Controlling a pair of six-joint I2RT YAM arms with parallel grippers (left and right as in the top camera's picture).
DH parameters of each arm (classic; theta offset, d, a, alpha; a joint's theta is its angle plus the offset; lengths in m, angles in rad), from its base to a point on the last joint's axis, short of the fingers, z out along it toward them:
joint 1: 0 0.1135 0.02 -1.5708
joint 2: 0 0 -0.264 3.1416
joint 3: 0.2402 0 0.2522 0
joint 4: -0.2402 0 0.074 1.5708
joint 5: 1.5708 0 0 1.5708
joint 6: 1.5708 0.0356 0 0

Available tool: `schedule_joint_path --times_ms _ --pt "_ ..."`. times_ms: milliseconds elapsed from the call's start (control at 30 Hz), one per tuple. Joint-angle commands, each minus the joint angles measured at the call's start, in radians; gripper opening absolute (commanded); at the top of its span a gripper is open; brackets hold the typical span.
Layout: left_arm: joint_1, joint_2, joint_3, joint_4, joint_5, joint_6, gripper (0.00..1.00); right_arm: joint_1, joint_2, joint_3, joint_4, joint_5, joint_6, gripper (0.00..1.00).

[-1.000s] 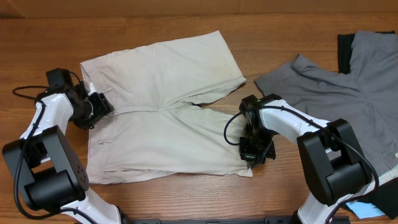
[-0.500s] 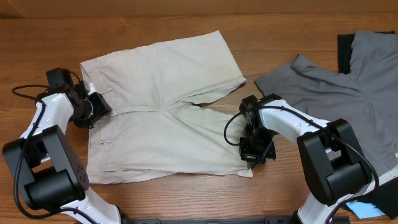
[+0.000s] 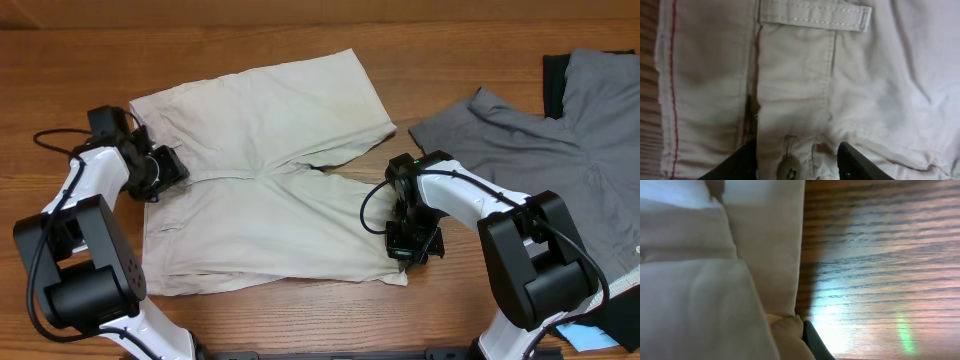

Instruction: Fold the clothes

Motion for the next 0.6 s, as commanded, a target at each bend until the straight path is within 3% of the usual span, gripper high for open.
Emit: schedule_joint_path --times_ms 0,67,167,300,367,433,567 --pt "-0.009 0.009 0.006 0.006 0.05 0.024 0.46 -0.005 -0.005 -0.003 -0.002 0.021 0.009 0.06" --pt "-0.007 0.009 0.006 0.003 0.05 0.024 0.35 -0.005 -0.005 -0.003 -0.002 0.021 0.009 0.06" --pt "-0.004 0.009 0.007 -0.006 0.049 0.024 0.04 -0.005 -0.005 -0.003 -0.002 0.021 0.009 0.06" --pt "0.003 0.008 0.084 -0.156 -0.039 0.023 0.04 -0.005 -0.005 -0.003 -0.002 0.021 0.009 0.06" --pt "0.005 0.008 0.184 -0.354 -0.235 0.021 0.04 -0.005 -0.005 -0.003 -0.005 0.021 0.009 0.06" --pt "0.014 0.008 0.242 -0.43 -0.465 -0.086 0.04 -0.005 -0.005 -0.003 -0.009 0.021 0.01 0.06" --pt "0.02 0.009 0.242 -0.381 -0.365 -0.082 0.04 -0.005 -0.005 -0.003 -0.002 0.021 0.01 0.06"
